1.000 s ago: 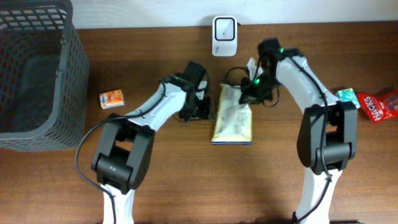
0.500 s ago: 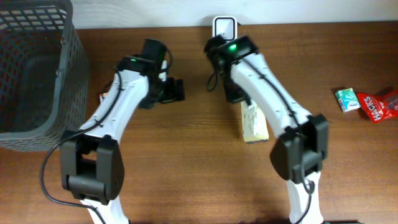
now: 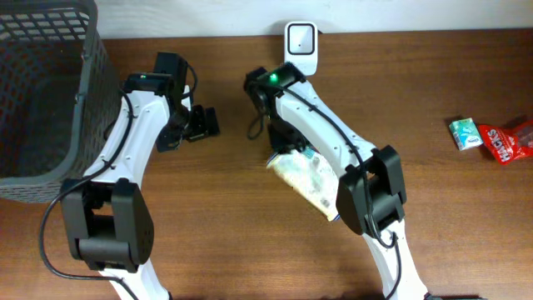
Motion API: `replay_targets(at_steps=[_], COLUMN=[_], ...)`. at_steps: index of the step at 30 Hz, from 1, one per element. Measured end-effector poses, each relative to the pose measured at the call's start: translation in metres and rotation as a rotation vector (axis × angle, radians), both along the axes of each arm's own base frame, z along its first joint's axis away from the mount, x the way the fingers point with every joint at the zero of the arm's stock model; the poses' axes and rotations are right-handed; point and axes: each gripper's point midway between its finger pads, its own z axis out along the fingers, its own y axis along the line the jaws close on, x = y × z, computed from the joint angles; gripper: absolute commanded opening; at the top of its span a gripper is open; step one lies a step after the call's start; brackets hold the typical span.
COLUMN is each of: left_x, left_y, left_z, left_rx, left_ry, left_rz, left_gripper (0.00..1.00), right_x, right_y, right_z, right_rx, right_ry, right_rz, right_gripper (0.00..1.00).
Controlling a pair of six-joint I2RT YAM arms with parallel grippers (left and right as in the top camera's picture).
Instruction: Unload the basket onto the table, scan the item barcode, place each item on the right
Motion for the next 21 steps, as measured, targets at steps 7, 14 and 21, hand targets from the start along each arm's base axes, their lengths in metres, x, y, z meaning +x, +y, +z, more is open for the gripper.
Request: replay_targets(at_steps=[7, 14, 21], left_x=[-0.008, -0.005, -0.041], left_y=[-0.014, -0.103, -0.168], left_z=[0.0, 0.008, -0.024], left_rx=[-0.006, -0.268, -0.414], left_ry=[0.016, -0.099, 0.01], left_rz=[-0.091, -0.373, -0.519], left_gripper=[1.0, 0.99, 0.99], right_x=[0.017, 0.055, 0.076], right_y=[0.023, -0.045, -0.105], right_z=[0.067, 0.085, 0.097], right_rx=[0.271, 0.622, 0.774], right_ry=[-0.053, -0.006, -0.055], right_rz=[0.057, -0.034, -0.149], right_gripper=[0.99, 0.98, 0.98])
